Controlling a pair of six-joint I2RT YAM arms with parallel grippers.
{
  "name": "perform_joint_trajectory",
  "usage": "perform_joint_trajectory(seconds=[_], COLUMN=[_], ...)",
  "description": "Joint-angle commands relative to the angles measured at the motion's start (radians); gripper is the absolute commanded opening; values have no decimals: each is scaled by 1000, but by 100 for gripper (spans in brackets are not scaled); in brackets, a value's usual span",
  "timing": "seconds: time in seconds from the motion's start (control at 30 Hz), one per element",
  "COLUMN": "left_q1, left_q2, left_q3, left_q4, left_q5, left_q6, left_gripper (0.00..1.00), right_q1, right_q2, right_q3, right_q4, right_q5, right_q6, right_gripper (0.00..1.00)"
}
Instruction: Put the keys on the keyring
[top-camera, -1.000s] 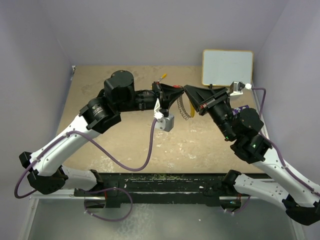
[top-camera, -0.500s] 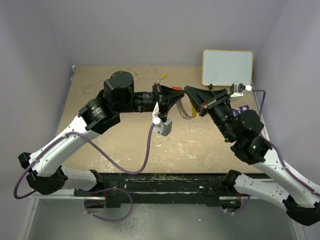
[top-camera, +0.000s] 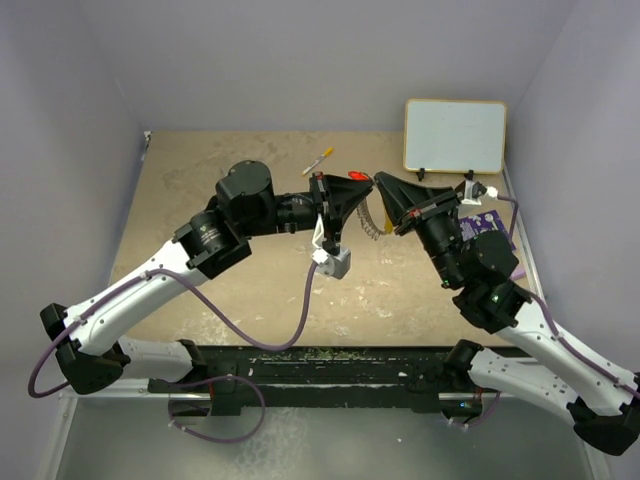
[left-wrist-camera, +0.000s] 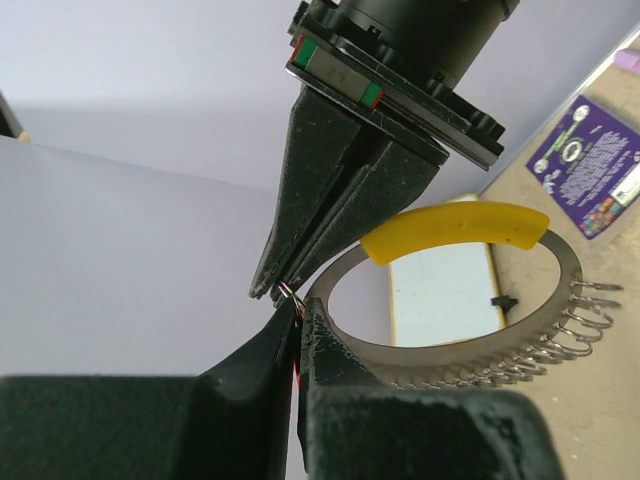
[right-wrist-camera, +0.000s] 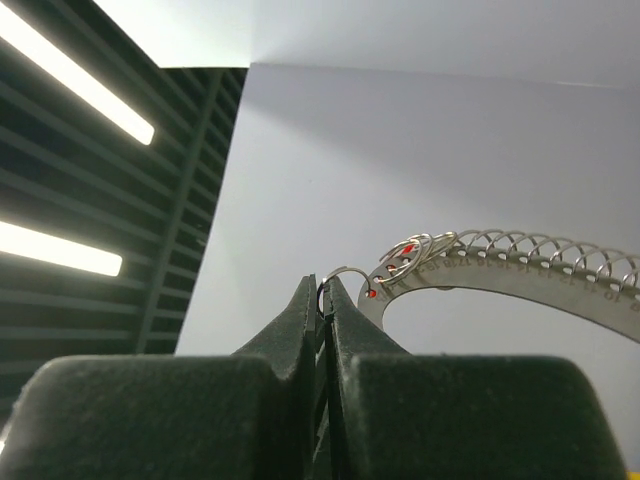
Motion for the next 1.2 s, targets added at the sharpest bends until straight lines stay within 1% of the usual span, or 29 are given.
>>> perform_joint_trajectory(seconds=[0.0, 0.3, 0.47, 0.57, 0.73, 1.0, 1.07, 1.17], left_q1=[-3, -3, -3, -3, -3, -4, -2, -3], left_q2=[-36, -40, -19, -1, 33, 43, 36, 13], left_q3=[-65, -175, -222, -228, -264, -380, -394, -389], left_q4=[218, 474, 631, 701, 861, 1067, 1073, 1029], left_q5=[-48, -150, -181, -184, -198, -141, -128, -107], left_q6=[51, 87, 109, 115, 138, 203, 196, 169], left_gripper=[3, 3, 3, 3, 4, 5, 4, 3], right_q1=[3, 3, 3, 3, 2, 3, 3, 3], right_q2=[-10, -5, 18, 28, 43, 98, 101, 100], right_q3=[-7, -32, 22, 55, 71, 90, 89, 99], right_q4=[203, 350, 347, 328, 345, 459, 490, 476], right_q5=[28, 49, 36, 25, 7, -39, -37, -41], right_q6=[96, 112, 101, 96, 124, 133, 110, 71], right_gripper=[0, 0, 0, 0, 0, 0, 0, 0])
